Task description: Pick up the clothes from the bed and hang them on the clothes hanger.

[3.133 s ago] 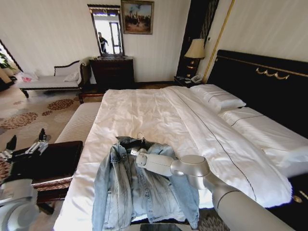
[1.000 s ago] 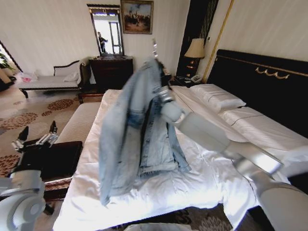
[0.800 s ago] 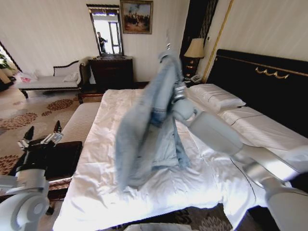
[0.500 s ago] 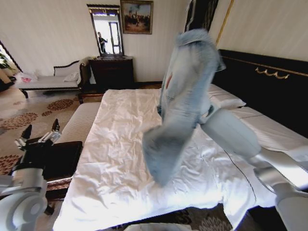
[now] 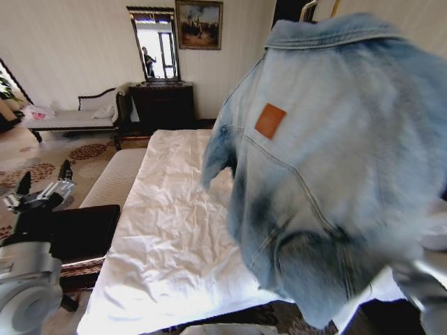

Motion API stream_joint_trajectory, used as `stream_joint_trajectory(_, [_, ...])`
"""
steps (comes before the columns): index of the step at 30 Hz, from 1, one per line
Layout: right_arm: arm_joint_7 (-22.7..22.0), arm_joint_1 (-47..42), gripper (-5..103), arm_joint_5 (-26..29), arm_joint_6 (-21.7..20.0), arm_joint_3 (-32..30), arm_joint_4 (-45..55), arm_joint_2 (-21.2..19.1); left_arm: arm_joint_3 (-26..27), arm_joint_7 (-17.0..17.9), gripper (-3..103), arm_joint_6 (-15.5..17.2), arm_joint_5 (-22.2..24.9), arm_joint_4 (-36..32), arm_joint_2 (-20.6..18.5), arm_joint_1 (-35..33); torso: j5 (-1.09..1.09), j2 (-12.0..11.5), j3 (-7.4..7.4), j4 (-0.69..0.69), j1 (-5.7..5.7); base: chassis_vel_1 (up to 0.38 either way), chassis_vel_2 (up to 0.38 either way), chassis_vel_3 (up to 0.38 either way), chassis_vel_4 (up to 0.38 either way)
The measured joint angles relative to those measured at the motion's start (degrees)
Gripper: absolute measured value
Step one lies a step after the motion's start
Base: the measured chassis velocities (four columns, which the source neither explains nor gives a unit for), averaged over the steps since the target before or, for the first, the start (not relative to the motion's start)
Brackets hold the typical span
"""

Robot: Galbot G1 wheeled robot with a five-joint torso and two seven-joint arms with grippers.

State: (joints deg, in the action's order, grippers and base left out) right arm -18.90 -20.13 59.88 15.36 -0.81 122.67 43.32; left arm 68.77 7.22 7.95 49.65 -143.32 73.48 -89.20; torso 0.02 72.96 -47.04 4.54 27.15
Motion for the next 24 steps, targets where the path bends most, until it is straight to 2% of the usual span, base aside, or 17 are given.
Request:
stream_joint_trajectory(4, [3.3, -4.7, 21, -0.4, 0.7, -1.8, 1.1, 1.1, 2.6, 0.0, 100, -0.8, 0.9, -0.1, 1.4, -1.9, 0.00, 0.0, 0.00, -0.02, 0.00, 0.000, 0.000, 0.000, 0.000])
stream_joint_trajectory(5, [4.1, -5.9, 21, -0.7, 0.9, -2.2, 1.4, 1.5, 3.2, 0.0, 100, -1.0, 1.0, -0.1, 1.7, -2.3, -0.02, 0.0, -0.01, -0.08, 0.01, 0.000, 0.000, 0.000, 0.000])
stream_joint_trajectory(11, [9.7, -10.6, 21, -0.2, 2.7, -5.5, 3.7, 2.4, 3.4, 0.0, 100, -1.1, 1.4, -0.1, 2.2, -3.3, -0.03, 0.0, -0.01, -0.02, 0.02, 0.000, 0.000, 0.000, 0.000])
stream_joint_trajectory(18, [8.5, -12.6, 21, -1.1, 3.4, -7.6, 3.9, 0.6, 3.4, 0.0, 100, -1.1, 0.9, 0.0, 2.5, -3.7, -0.03, 0.0, 0.00, -0.02, 0.02, 0.000, 0.000, 0.000, 0.000])
stream_joint_trajectory(24, [10.5, -16.9, 21, -3.5, 5.6, -8.8, 2.3, 1.0, 2.3, 0.0, 100, -1.1, -0.6, 0.0, 4.2, -4.7, -0.01, 0.0, -0.02, -0.02, 0.02, 0.000, 0.000, 0.000, 0.000])
